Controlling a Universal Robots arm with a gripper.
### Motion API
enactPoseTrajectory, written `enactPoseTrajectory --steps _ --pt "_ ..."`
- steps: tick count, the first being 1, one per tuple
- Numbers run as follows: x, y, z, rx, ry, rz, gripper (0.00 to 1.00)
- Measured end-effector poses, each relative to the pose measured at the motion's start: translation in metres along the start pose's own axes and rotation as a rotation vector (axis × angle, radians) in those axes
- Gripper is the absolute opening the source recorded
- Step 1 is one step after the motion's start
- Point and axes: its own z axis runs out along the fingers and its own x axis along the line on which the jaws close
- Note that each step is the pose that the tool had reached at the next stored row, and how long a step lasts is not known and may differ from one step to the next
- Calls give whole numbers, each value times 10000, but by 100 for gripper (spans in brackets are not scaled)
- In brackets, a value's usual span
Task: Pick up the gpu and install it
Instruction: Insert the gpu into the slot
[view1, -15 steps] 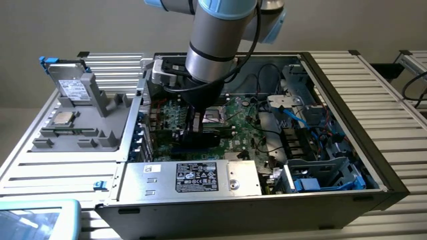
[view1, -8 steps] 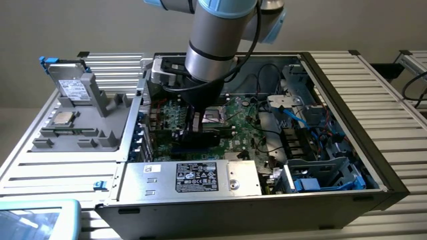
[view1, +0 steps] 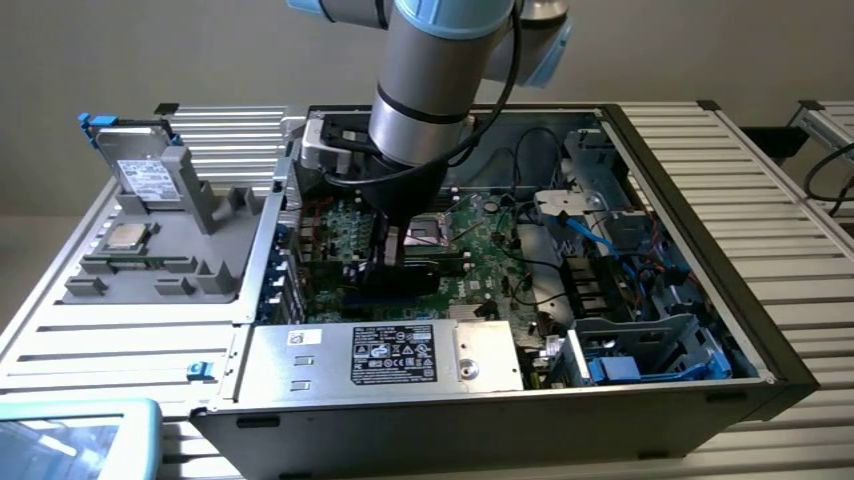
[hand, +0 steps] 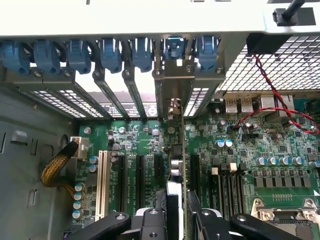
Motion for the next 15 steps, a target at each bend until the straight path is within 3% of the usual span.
enactPoseTrajectory --steps 9,12,15 --pt "12 0 2 0 2 -18 27" --pt "23 0 3 -3 -116 -48 27" --pt "27 0 3 -3 -123 -47 27"
